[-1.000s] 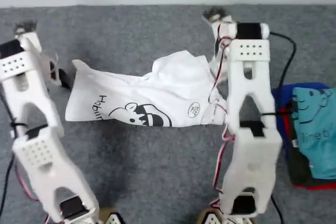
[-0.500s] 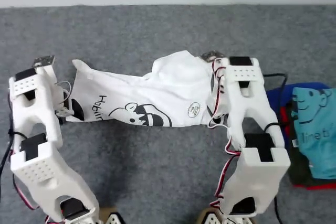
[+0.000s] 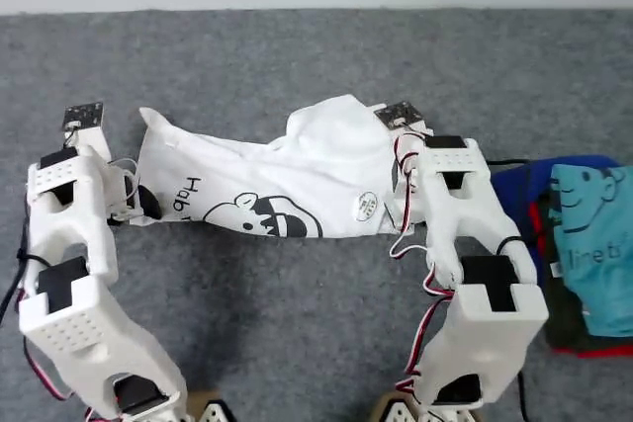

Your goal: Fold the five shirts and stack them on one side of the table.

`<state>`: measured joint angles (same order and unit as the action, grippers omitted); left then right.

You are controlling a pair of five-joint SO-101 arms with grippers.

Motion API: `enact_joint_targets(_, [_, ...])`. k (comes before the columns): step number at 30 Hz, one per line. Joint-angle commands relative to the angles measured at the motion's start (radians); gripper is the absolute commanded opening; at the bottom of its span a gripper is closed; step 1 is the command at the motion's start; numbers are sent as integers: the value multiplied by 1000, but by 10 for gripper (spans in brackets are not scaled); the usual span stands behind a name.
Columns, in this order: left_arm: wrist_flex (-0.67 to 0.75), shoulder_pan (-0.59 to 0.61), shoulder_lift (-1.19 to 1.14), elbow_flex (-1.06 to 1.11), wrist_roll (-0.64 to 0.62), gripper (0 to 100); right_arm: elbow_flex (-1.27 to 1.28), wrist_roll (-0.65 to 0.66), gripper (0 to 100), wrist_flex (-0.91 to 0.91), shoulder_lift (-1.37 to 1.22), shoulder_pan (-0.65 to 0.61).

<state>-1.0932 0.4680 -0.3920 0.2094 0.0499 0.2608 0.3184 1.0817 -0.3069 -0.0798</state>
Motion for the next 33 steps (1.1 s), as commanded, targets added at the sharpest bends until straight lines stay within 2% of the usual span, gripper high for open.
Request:
enact_joint_targets(1, [35, 2, 25, 2, 8, 165, -9, 5, 38, -44, 41, -10])
enact_joint_targets(2, [35, 2, 25, 2, 8, 148, -9, 11, 11, -44, 41, -8])
enact_joint_targets(9, [23, 5, 35, -2, 8, 11, -15, 15, 11, -22, 62, 2])
enact_joint_targets(16, [-193, 2, 35, -145, 8, 14, -146, 60, 11, 209, 205, 74])
enact_joint_targets(24, [-482, 2, 35, -219, 11, 14, -161, 84, 11, 498, 366, 71])
enact_joint_targets(28, [-568, 3, 35, -216, 51, 14, -137, 87, 11, 499, 404, 65])
enact_joint_targets(33, [-566, 0, 29, -216, 55, 14, -23, 75, 39, 430, 377, 51])
